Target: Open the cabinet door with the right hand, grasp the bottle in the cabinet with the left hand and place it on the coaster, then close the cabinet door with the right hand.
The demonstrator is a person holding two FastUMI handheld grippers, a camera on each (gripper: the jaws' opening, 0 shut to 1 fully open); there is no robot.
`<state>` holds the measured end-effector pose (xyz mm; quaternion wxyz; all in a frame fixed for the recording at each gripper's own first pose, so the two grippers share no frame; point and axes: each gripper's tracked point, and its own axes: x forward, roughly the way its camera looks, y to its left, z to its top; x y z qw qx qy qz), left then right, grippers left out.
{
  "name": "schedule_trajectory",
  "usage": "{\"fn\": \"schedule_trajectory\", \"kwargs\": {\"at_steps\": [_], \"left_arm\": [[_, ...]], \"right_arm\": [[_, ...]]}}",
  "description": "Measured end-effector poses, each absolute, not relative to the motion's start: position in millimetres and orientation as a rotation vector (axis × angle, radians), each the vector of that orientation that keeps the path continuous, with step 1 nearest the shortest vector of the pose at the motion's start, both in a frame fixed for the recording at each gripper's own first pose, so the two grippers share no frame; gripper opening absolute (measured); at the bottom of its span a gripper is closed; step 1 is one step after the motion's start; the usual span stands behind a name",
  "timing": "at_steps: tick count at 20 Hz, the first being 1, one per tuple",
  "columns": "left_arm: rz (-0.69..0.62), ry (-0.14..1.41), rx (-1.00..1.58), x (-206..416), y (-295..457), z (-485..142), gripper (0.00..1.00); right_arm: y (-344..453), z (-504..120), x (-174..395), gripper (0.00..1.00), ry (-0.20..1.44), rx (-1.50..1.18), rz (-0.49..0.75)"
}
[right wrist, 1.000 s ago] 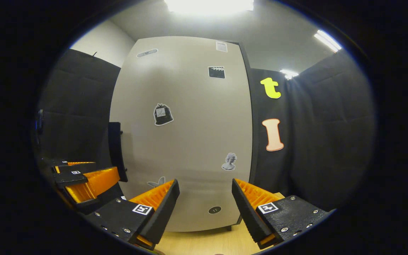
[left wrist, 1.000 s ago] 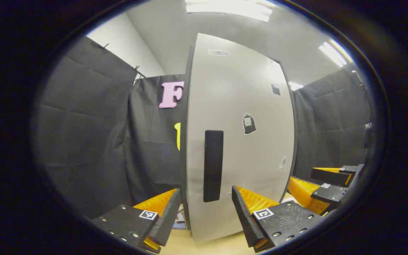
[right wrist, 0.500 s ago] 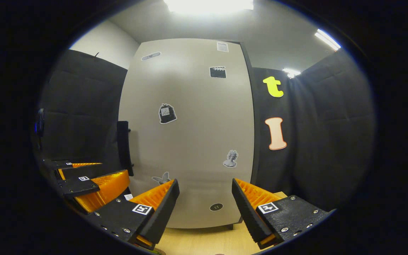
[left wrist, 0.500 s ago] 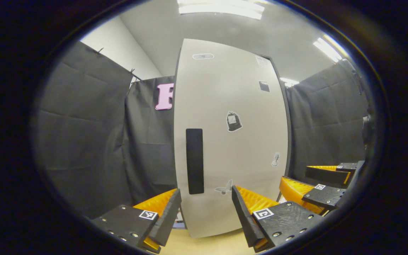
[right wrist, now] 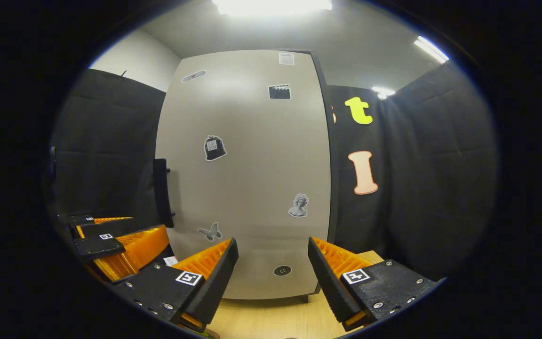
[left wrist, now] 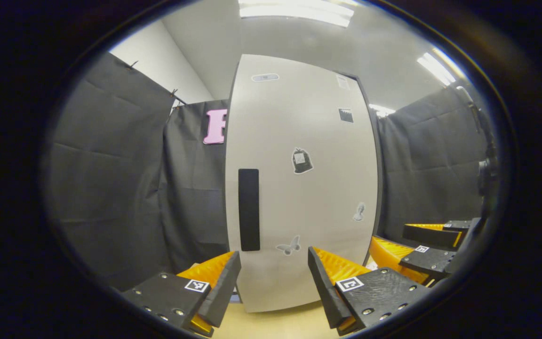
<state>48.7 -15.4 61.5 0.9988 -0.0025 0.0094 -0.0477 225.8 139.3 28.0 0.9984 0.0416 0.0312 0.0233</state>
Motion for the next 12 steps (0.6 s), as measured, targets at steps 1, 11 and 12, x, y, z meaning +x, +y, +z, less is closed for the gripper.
{"fn": "schedule_trajectory", "kwargs": {"at_steps": [1, 11, 12], "left_arm": [[-0.096, 0.022, -0.01, 49.5, -16.0, 60.5, 0.8], [-0.112, 0.034, -0.007, 58.4, -27.8, 57.5, 0.8], [-0.112, 0.034, -0.006, 59.1, -29.1, 57.6, 0.82]], "right_arm": [[137.5, 28.2, 226.2, 0.93, 0.06, 0.087, 0.046], [126.8, 26.1, 230.7, 0.93, 0.063, 0.082, 0.037], [126.1, 26.3, 231.9, 0.93, 0.061, 0.08, 0.039]]}}
